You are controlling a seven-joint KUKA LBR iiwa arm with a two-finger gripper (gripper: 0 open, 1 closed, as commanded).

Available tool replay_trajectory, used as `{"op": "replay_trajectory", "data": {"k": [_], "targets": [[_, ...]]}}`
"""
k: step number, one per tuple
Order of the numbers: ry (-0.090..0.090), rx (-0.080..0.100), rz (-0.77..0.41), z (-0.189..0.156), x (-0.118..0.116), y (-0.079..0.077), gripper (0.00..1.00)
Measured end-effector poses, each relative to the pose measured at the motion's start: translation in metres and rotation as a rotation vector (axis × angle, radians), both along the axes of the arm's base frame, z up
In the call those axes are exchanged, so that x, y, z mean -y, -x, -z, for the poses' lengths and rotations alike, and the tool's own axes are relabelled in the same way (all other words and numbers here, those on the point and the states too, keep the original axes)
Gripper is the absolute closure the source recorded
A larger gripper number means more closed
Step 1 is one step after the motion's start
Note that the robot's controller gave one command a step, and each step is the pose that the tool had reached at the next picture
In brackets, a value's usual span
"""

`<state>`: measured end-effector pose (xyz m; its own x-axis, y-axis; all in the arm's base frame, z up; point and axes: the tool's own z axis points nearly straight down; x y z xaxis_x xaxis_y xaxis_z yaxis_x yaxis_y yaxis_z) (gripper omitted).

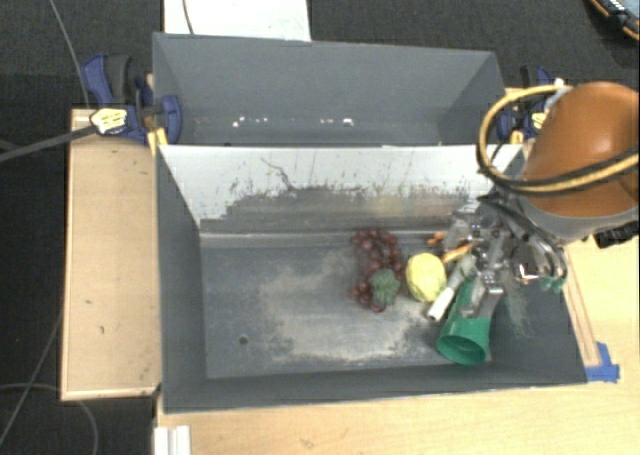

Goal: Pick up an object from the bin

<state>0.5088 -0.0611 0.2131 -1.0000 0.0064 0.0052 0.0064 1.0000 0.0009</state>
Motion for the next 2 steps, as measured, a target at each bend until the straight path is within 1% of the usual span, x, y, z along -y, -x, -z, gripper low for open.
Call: {"op": "replay_trajectory", "data": {"k": [1,2], "targets": [[0.001,0.009,-0.004,-0.004,0.0,-0.002,0.0],[0.002,0.013,-0.137,0.131,0.024,-0.06,0.0]]}}
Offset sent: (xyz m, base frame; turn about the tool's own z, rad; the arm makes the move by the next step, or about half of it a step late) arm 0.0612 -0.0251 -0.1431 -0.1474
